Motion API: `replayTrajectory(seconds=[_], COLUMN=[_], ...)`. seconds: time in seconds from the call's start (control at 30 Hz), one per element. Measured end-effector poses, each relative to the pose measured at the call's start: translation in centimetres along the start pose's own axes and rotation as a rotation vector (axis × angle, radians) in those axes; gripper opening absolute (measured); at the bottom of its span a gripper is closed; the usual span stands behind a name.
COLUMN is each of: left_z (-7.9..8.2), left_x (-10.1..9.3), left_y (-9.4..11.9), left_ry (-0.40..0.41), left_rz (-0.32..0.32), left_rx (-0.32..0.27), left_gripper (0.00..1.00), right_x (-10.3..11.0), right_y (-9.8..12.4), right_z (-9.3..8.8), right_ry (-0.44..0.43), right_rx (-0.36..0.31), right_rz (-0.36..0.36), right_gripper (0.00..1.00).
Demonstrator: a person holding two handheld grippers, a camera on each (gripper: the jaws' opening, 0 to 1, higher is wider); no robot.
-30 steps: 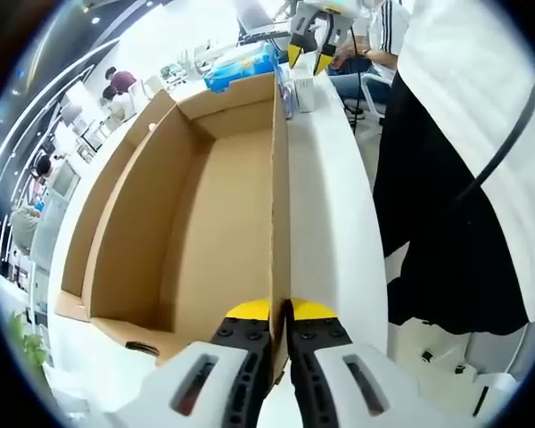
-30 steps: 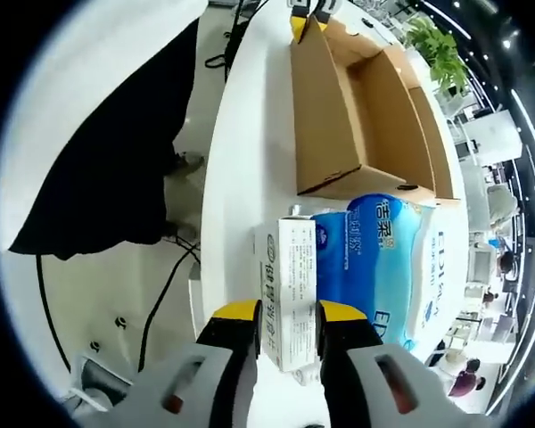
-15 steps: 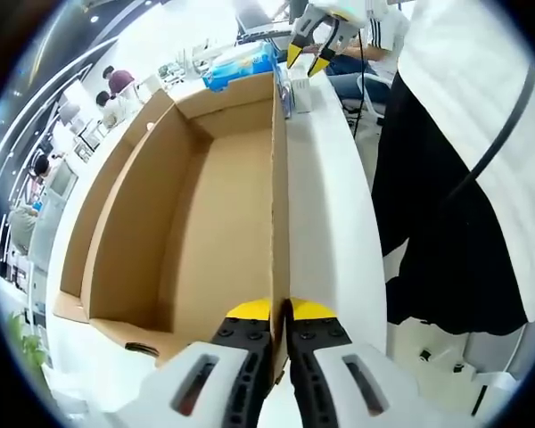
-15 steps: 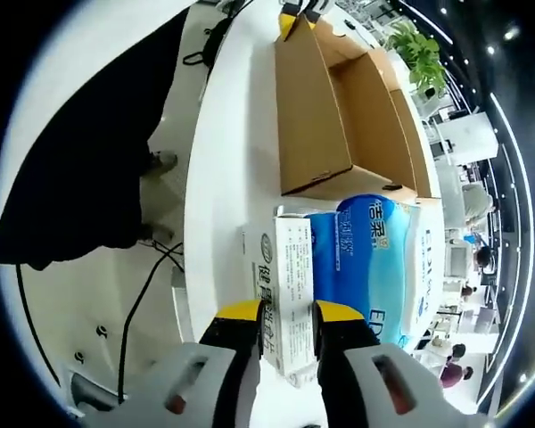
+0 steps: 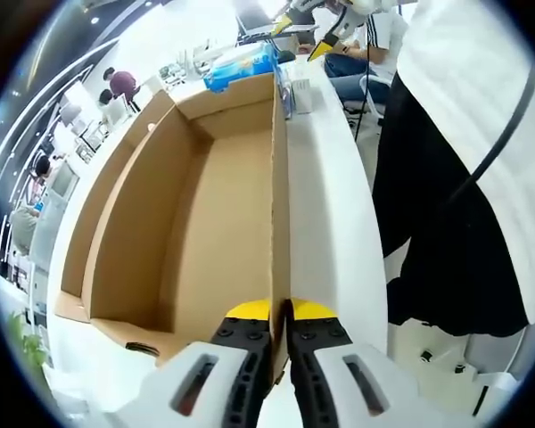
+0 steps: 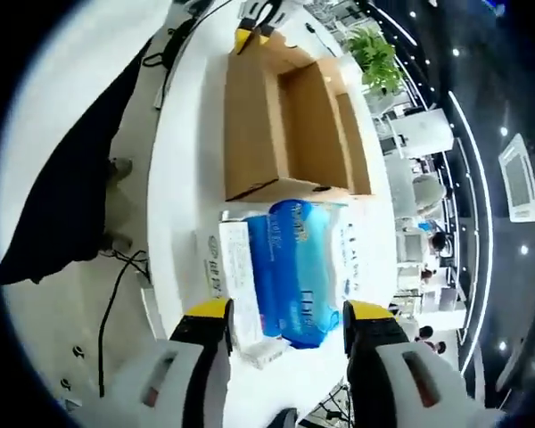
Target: Operate the shoe box by opening the lid, removing the specified soft item, and placing it in the target area until the item is outside and the box remains undamaged.
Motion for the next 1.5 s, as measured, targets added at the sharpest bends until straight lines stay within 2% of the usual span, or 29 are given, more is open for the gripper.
replayTrajectory(seconds=[0.07,0.2,0.23,0.3,0.47,0.57,0.6,0.63,0.67,0.77,0.8,0.87,0.97,1.03,1.1,1.13,1.23,1.27,1.37,1.5], left_z=[0.0,0.0,0.0,0.0,0.0,0.0,0.0,0.0,0.0,-0.1,-0.1,-0.1,0.0,0.0,0.0,0.0,0.1,0.1,0.1,0.2], left_x=[0.0,0.0,0.0,0.0,0.0,0.0,0.0,0.0,0.0,0.1,0.1,0.0,0.0,0.0,0.0,0.0,0.0,0.0,-0.1,-0.1], left_y=[0.0,0.0,0.0,0.0,0.0,0.0,0.0,0.0,0.0,0.0,0.0,0.0,0.0,0.0,0.0,0.0,0.0,0.1,0.0,0.1], left_ry=[0.004,0.009,0.008,0.006,0.006,0.002,0.003,0.002,0.001,-0.001,-0.002,-0.004,-0.002,0.0,0.002,0.009,0.014,0.012,0.018,0.012], left_rz=[-0.001,0.001,0.002,0.005,0.008,0.009,0.009,0.007,0.006,0.01,0.011,0.014,0.019,0.02,0.018,0.017,0.016,0.015,0.03,0.03], left_rx=[0.0,0.004,0.003,0.002,-0.001,-0.006,-0.009,-0.009,-0.01,-0.013,-0.012,-0.014,-0.017,-0.019,-0.018,-0.017,-0.018,-0.021,-0.025,-0.023], left_gripper=[0.04,0.04,0.04,0.05,0.05,0.05,0.05,0.05,0.05,0.05,0.05,0.05,0.05,0.05,0.05,0.05,0.05,0.05,0.05,0.05], right_x=[-1.1,-1.9,-2.0,-2.6,-4.1,-4.5,-4.7,-5.4,-5.5,-5.7,-5.9,-6.5,-6.9,-6.9,-6.9,-7.0,-7.9,-8.4,-9.2,-9.3], right_y=[0.5,1.1,1.1,1.3,1.5,1.6,1.6,1.7,1.7,1.8,1.8,1.9,2.0,1.9,1.6,1.5,1.4,1.3,1.2,0.8], right_z=[0.2,0.8,0.8,1.2,2.1,3.2,3.3,3.8,4.0,5.3,5.6,5.8,6.3,6.8,7.2,7.3,7.5,7.7,7.9,8.9], right_ry=[-0.048,-0.173,-0.235,-0.415,-0.528,-0.619,-0.616,-0.545,-0.52,-0.705,-0.742,-0.832,-0.858,-0.934,-1.008,-1.024,-1.066,-1.081,-1.05,-1.003], right_rx=[0.011,0.031,0.044,0.066,0.024,0.019,0.022,0.017,0.017,-0.012,-0.022,-0.025,-0.037,-0.05,-0.063,-0.061,-0.069,-0.08,-0.095,-0.13], right_rz=[-0.073,-0.114,-0.108,-0.106,-0.126,-0.083,-0.094,-0.134,-0.143,-0.097,-0.087,-0.108,-0.106,-0.084,-0.047,-0.046,-0.026,-0.028,-0.062,-0.04], right_gripper=[0.52,0.58,0.59,0.64,0.67,0.65,0.66,0.66,0.66,0.66,0.66,0.68,0.66,0.64,0.72,0.74,0.68,0.7,0.67,0.63])
Point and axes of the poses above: the point that each gripper's makers call its tool centre point, and the gripper's own axes: y roughly backward along the fingers, x roughly to its left, z roughly out of its top, the point moved 6 cm from there along y, roughly backward along the fingers, and after that the axes turned 10 degrees about -z, right-handed, at the moved point
